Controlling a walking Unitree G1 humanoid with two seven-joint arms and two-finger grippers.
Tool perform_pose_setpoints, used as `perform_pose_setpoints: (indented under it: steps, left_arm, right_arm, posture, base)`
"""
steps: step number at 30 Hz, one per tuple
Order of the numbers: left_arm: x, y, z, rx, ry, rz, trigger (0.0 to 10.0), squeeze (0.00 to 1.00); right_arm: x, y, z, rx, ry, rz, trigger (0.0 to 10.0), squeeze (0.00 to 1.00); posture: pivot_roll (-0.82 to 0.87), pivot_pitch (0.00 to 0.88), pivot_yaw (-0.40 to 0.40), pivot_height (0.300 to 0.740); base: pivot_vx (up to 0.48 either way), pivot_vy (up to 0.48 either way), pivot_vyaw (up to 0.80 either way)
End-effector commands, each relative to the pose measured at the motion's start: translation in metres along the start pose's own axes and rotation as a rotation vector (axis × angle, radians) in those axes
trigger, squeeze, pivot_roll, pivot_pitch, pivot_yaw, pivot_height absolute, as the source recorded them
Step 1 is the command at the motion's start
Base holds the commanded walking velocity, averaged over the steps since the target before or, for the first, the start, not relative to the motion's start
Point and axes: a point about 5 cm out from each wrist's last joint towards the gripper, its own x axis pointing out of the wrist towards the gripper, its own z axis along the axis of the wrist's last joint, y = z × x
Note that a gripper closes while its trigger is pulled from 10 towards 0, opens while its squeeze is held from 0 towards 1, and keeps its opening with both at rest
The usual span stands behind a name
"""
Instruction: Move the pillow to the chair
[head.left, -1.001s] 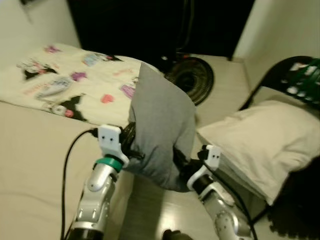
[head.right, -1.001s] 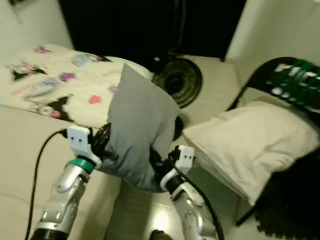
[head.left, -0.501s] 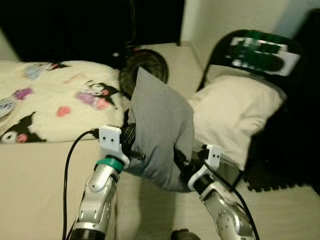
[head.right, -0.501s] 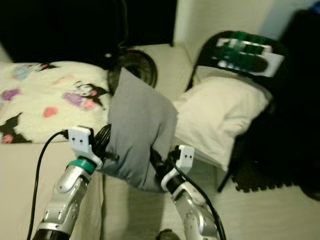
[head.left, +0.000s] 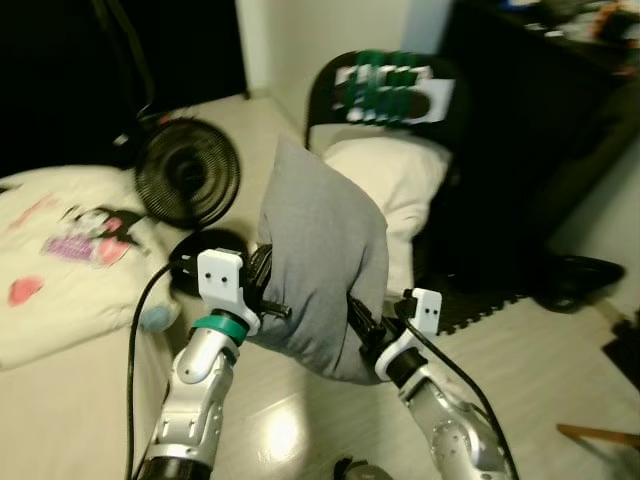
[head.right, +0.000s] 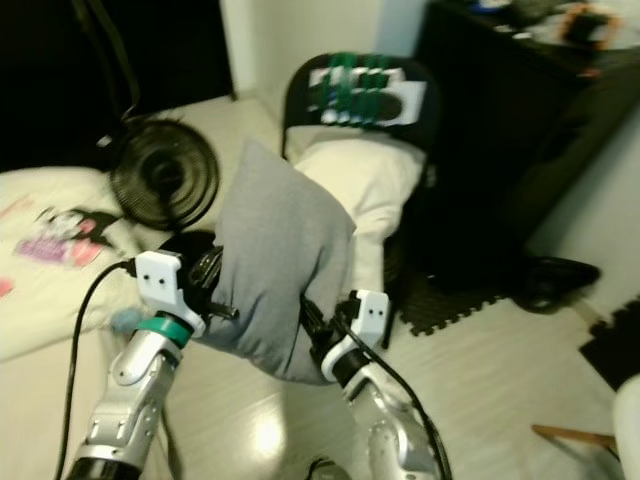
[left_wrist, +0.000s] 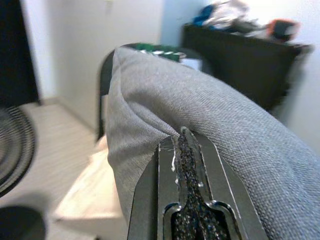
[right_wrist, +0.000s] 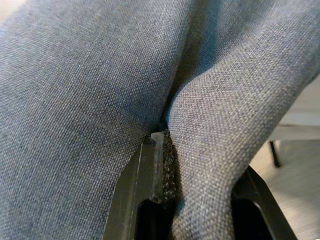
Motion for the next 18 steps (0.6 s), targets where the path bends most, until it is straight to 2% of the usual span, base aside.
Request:
perform_pose_setpoints:
  steps: [1,8,18]
  left_arm:
    - [0.0005,-0.0173,-0.0079,-0.016,0.034,-0.091,10.0,0.0]
    - [-0.0003,-0.0185,-0.0103,-0.012,0.045,-0.093,10.0,0.0]
    - [-0.0033,-0.0202,-0.0159,-0.022,0.058,-0.043,10.0,0.0]
  right_arm:
    - [0.0135,0.0335,-0.0033,0.04,-0.023,0.133,10.0,0.0]
    - [0.0125,0.0326,-0.0033,0.037,-0.02,0.128,10.0,0.0]
    - [0.009,0.0294,-0.0021,0.018,0.013,0.141,10.0,0.0]
  posture:
    - [-0.01,0.022,0.114,0.74]
    - [-0.01,0.024,0.112,0.74]
    - [-0.03,0.031,0.056,0.74]
  base:
    - [0.0,0.0,-0.8]
    - [0.0,0.0,-0.8]
    - [0.0,0.0,-0.8]
